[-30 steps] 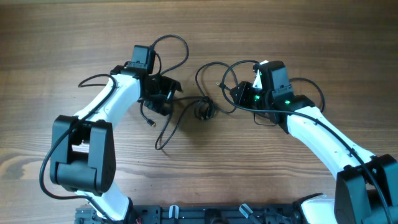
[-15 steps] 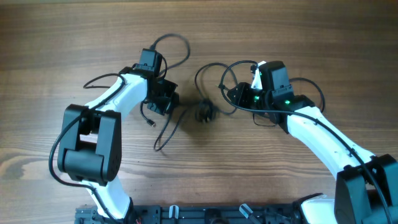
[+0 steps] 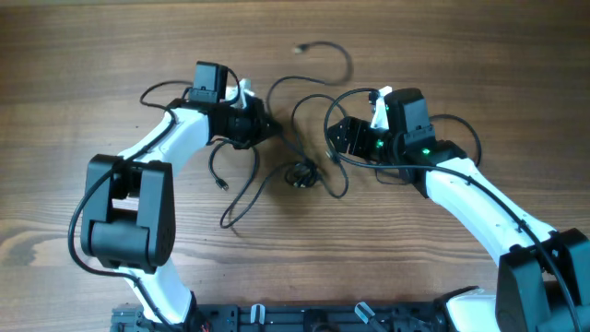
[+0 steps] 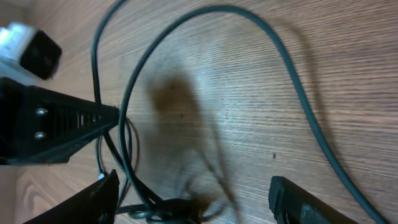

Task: Untangle cables

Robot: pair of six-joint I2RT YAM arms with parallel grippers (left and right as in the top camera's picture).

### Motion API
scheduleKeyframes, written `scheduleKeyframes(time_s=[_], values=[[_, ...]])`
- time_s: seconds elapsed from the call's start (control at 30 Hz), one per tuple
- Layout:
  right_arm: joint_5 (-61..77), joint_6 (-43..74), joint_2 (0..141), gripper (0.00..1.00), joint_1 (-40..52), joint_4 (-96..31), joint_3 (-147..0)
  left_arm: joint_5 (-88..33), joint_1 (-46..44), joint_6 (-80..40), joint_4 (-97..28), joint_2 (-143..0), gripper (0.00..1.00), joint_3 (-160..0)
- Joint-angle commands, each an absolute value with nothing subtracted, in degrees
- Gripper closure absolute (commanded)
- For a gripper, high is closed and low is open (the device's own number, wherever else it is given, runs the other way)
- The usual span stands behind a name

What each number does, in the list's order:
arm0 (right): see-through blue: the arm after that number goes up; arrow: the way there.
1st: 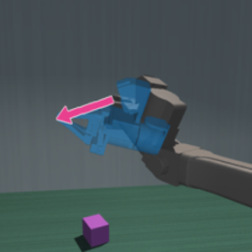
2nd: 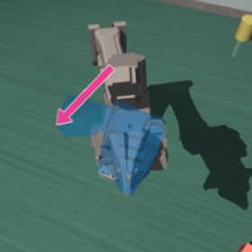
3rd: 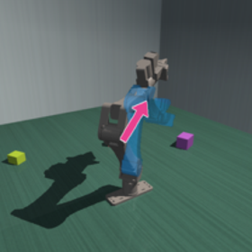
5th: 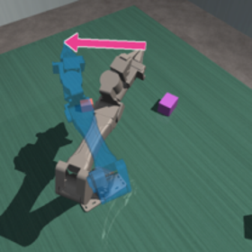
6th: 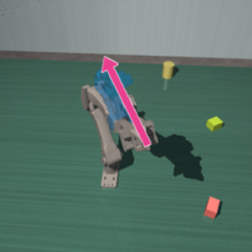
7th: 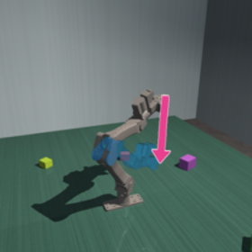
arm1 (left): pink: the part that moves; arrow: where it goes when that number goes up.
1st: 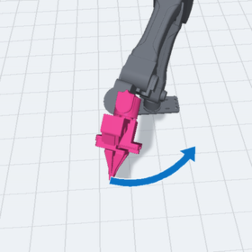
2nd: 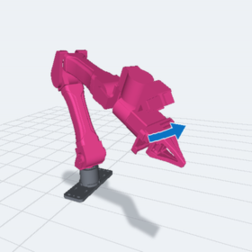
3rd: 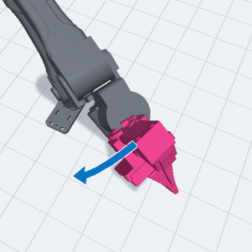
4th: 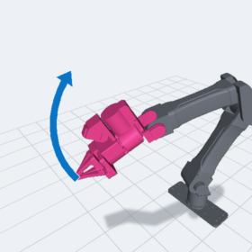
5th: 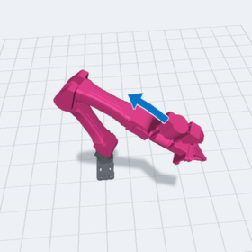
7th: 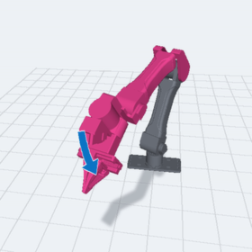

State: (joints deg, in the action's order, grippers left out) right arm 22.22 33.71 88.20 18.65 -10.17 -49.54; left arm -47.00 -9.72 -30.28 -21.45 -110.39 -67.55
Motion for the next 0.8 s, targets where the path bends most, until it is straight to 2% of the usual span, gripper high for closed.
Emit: scheduleKeyframes(time_s=[0.0, 0.13, 0.27, 0.57, 0.67, 0.7, 0.73, 0.77], values=[[29.0, 33.2, 89.1, 0.2, 18.9, -9.9, -50.0, -59.6, -9.4, -16.7, -20.4, -110.6, 0.89, -67.4], [31.0, 33.2, 89.1, 0.2, 20.3, -10.2, -50.0, -63.3, -9.4, -15.1, -19.6, -110.6, 0.87, -67.4], [30.5, 33.2, 89.1, 0.2, 23.4, -10.6, -50.0, -63.9, -9.4, -15.2, -19.5, -110.6, 0.9, -67.4], [16.1, 36.8, 92.7, 0.19, 29.1, -11.6, -50.0, -64.3, -9.3, -15.2, -19.5, -110.6, 0.96, -67.4], [15.4, 40.2, 96.2, 0.2, 29.3, -10.6, -50.0, -65.2, -8.9, -15.2, -19.5, -110.6, 0.96, -67.4], [16.1, 42.5, 97.9, 0.23, 29.3, -9.4, -50.0, -65.2, -8.5, -15.2, -19.5, -110.6, 0.96, -67.4], [16.7, 42.8, 98.8, 0.32, 29.2, -8.3, -50.0, -65.2, -8.2, -15.2, -19.6, -110.6, 0.96, -67.4], [16.9, 42.8, 99.3, 0.5, 29.2, -6.9, -50.0, -65.2, -7.7, -15.2, -19.9, -110.6, 0.96, -67.4]])
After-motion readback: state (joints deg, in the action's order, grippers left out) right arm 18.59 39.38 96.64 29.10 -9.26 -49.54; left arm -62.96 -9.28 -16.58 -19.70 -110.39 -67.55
